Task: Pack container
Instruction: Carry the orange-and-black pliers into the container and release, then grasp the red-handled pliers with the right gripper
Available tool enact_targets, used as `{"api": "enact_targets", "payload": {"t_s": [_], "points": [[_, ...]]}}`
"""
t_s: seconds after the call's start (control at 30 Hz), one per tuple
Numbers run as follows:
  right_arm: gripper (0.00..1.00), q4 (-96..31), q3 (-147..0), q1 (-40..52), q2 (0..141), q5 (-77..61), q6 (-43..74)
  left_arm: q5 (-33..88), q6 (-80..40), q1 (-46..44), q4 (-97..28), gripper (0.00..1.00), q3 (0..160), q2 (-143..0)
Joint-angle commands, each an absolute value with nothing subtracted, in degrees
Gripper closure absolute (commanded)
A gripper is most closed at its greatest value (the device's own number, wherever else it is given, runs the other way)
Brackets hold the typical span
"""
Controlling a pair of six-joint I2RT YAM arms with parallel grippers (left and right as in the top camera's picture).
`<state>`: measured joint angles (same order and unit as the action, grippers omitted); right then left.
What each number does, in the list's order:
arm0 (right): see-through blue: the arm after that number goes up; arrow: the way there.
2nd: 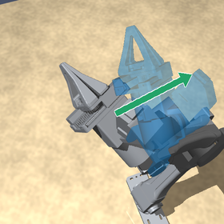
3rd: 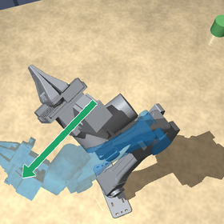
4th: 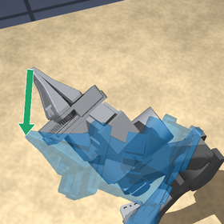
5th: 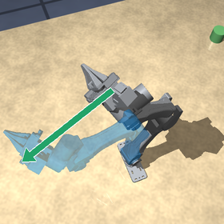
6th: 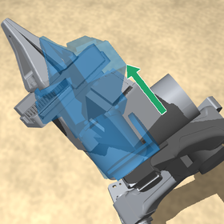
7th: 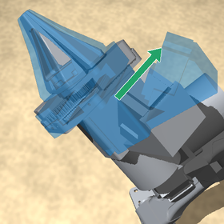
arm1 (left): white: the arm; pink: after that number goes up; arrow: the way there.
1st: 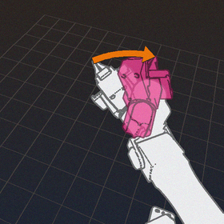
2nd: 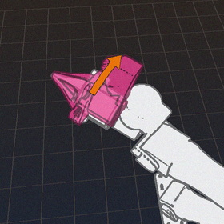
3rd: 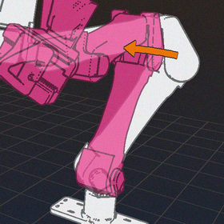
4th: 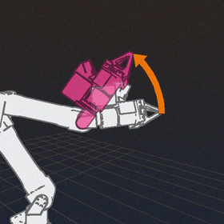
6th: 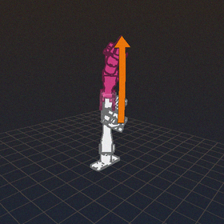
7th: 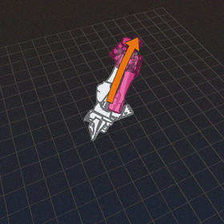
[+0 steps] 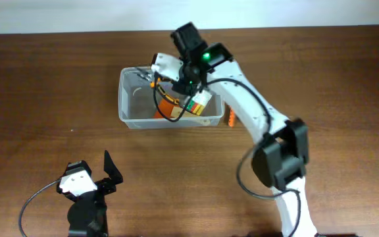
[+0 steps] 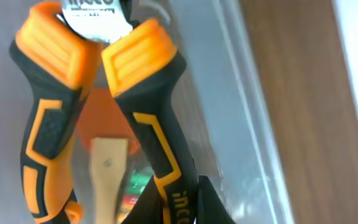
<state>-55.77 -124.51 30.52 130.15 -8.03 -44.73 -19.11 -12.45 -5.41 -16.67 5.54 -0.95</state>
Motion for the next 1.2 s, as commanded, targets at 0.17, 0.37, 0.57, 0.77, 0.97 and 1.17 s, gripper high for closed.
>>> {"api": "enact_targets", "payload": {"t_s": [0.17, 0.37, 0.57, 0.77, 0.97, 1.17], "points": [[0.95, -47.5, -124.7, 30.4, 136.3, -8.7, -48.2, -19.3, -11.9, -5.6, -16.7, 0.01, 5.3, -0.7], [0.37, -47.1, -125.6, 30.4, 135.9, -7.8, -40.2, -19.3, -11.9, -5.6, -16.7, 0.01, 5.3, -0.7], [0.43, -58.9, -133.3, 29.6, 129.8, 0.6, -29.2, -19.3, -11.9, -5.6, -16.7, 0.01, 5.3, -0.7], [0.43, -75.7, -139.3, 22.3, 121.2, 0.4, -22.2, -19.3, -11.9, -5.6, -16.7, 0.01, 5.3, -0.7], [0.42, -81.7, -135.8, 9.2, 122.2, -3.4, -0.4, -19.3, -11.9, -5.6, -16.7, 0.01, 5.3, -0.7], [0.41, -80.5, -120.9, 2.9, 123.5, -3.4, 9.0, -19.3, -11.9, -5.6, -16.7, 0.01, 5.3, -0.7]]}}
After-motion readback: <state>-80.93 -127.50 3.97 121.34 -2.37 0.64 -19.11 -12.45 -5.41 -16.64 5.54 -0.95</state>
